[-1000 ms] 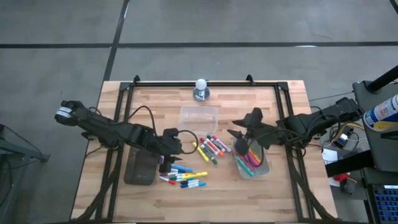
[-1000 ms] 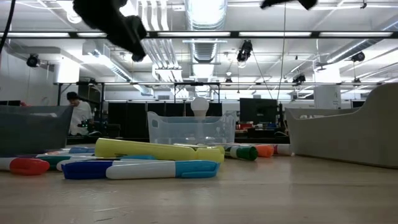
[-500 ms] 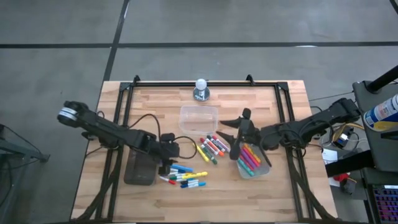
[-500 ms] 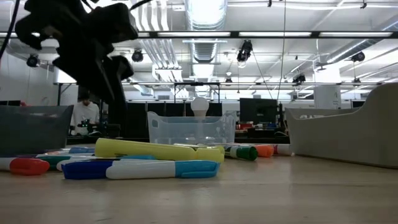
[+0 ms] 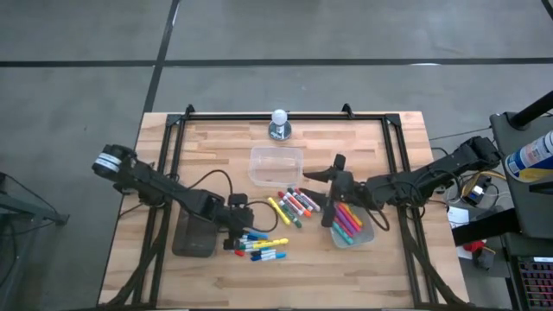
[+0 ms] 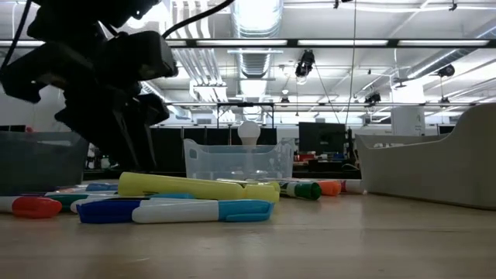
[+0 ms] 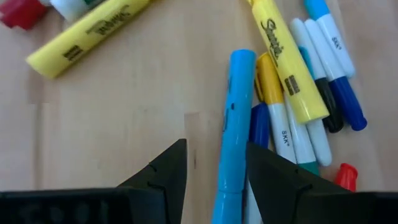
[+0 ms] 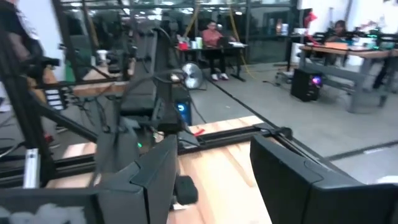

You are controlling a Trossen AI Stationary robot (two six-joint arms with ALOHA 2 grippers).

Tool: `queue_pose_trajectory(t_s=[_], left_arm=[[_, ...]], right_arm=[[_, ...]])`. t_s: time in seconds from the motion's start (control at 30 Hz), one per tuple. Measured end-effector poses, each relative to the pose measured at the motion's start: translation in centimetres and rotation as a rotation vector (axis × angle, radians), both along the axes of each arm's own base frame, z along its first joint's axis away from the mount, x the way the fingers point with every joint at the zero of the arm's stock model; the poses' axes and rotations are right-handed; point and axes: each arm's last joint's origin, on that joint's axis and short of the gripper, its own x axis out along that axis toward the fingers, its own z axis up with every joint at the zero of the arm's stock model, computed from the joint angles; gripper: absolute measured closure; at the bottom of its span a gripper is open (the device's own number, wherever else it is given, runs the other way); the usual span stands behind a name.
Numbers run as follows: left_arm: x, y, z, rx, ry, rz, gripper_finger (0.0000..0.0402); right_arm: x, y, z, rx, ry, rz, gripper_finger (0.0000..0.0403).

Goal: Pick & Place Markers
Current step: Put the blue highlighter into the gray bin

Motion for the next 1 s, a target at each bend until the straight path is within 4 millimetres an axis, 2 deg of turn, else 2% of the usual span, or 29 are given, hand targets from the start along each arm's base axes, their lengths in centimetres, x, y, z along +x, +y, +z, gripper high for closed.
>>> queue_pose_trajectory(t_s=[0.63,0.73,0.93,1.0], left_arm=[[1.0,-0.4,-2.9,0.083,0.056,0.039,0.025],[1.1,-0.4,-2.9,0.089,0.043,0.047,0.0269],[1.3,-0.3,-2.8,0.113,0.021,0.04,0.0342],[1.3,-0.3,-2.8,0.123,0.014,0.041,0.0354]], right_arm=[[0.0,0.1,0.0,0.005,-0.002,0.03,0.0209],[0.2,0.2,-0.2,0.002,0.001,0.029,0.0209],[0.6,0.3,-0.4,0.001,-0.003,0.029,0.0211],[0.6,0.3,-0.3,0.001,-0.006,0.029,0.0211]])
